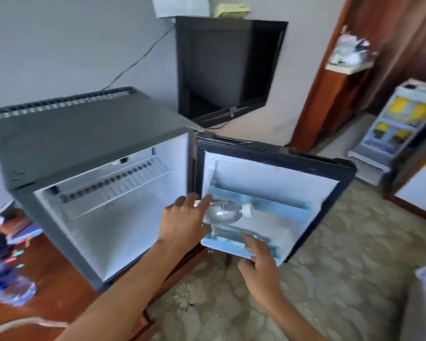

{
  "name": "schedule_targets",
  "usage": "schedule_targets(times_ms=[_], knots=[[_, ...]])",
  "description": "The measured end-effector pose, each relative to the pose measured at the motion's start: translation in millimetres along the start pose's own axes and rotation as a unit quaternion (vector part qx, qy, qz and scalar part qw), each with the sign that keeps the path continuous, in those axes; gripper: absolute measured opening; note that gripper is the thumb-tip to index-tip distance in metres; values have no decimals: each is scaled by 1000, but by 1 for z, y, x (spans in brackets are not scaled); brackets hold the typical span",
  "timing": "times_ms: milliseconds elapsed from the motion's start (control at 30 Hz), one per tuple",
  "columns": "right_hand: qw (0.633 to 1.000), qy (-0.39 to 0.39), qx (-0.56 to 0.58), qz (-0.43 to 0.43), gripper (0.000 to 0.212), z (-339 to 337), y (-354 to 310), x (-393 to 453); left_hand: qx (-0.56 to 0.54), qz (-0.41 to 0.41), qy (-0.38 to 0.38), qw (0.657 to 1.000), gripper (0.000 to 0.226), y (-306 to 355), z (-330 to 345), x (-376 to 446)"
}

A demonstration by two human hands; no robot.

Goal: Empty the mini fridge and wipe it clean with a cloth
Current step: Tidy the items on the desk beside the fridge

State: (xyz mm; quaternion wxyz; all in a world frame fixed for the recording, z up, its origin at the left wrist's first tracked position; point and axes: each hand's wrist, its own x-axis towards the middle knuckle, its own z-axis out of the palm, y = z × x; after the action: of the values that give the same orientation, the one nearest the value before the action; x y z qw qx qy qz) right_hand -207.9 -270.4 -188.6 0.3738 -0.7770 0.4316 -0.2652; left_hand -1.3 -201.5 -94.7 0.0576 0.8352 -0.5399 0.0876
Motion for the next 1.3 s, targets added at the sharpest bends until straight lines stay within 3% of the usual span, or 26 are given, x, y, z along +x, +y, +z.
schedule_targets(times_ms=[200, 367, 600, 900, 1000, 1100, 1300], knots=[[996, -22, -68, -44, 48, -25, -11, 26, 46, 89, 71, 992, 67, 57, -8, 59], [992, -60, -98, -60, 42, -41, -18, 42, 55, 125, 140, 981, 65, 63, -2, 77], [986, -104, -113, -60, 30, -44, -14, 48, 48, 92, 151, 983, 73, 64, 1, 89], [969, -116, -190, -111, 37, -31, -20, 61, 18, 101, 179, 979, 72, 54, 12, 85], [956, -130, -223, -142, 40, -17, -23, 68, 14, 77, 190, 979, 71, 43, 13, 70], [943, -169, -227, -176, 43, 5, -27, 76, -6, 32, 236, 971, 54, 21, 15, 43], [898, -218, -227, -307, 49, 81, -55, 88, -24, -161, 250, 955, 50, -37, 36, -40]])
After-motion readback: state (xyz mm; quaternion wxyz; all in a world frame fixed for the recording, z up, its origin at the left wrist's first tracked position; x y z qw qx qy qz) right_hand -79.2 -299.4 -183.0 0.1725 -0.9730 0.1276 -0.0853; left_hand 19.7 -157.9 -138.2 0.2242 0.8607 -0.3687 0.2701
